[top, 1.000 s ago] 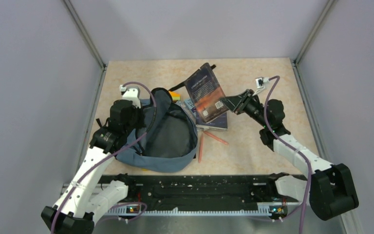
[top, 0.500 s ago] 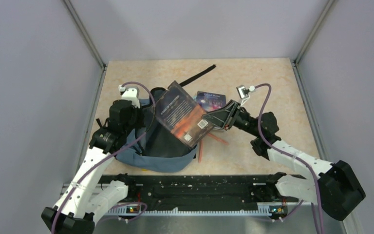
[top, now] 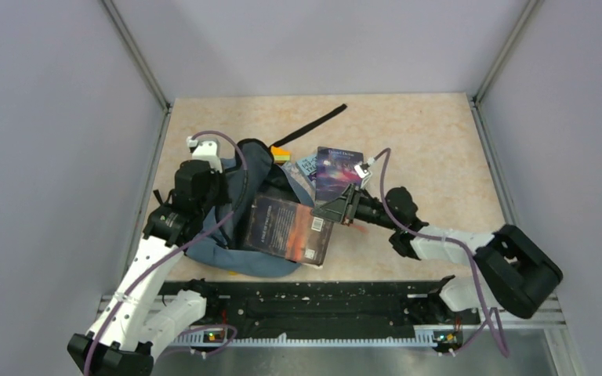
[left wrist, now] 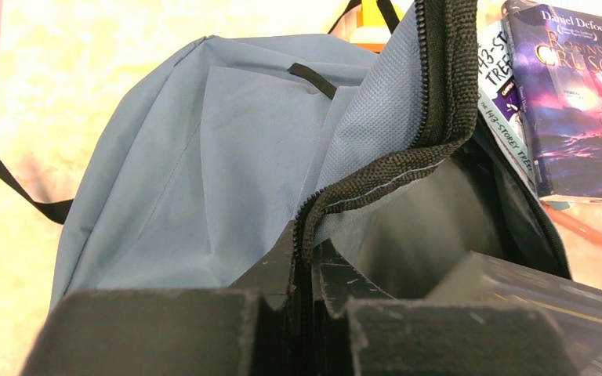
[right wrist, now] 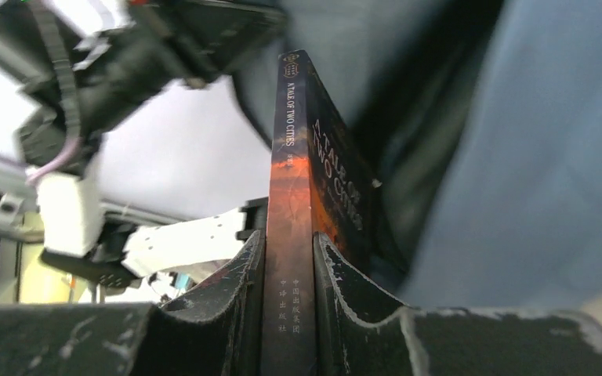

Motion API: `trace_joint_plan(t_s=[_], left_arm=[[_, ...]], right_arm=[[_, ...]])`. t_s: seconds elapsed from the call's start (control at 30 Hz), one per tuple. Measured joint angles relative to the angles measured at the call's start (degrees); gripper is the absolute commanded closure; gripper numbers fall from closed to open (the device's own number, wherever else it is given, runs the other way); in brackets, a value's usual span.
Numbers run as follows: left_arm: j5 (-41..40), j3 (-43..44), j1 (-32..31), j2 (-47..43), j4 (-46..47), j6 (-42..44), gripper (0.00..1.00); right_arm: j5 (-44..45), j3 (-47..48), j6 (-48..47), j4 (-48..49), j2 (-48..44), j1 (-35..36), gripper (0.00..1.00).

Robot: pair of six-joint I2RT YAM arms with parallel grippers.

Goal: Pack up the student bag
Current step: Place the book in the student bag.

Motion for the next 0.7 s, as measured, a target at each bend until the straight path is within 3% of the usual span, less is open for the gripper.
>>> trace_joint_plan(t_s=[0.2, 0.5, 0.7], left_arm=[[1.2, -0.4, 0.1, 0.0, 0.1, 0.0, 1.00], [7.7, -1.7, 0.2, -1.8, 2.3, 0.7, 1.00], [11.9, -1.8, 0.2, -1.9, 3.0, 1.9, 1.00]], right_arm=[[3.9, -0.5, -0.3, -4.3, 7.6, 0.0, 1.00], [13.5, 0.6, -5.2, -14.2, 7.6, 0.1, 1.00], [16.1, 2.6, -5.7, -15.0, 8.1, 0.5, 1.00]])
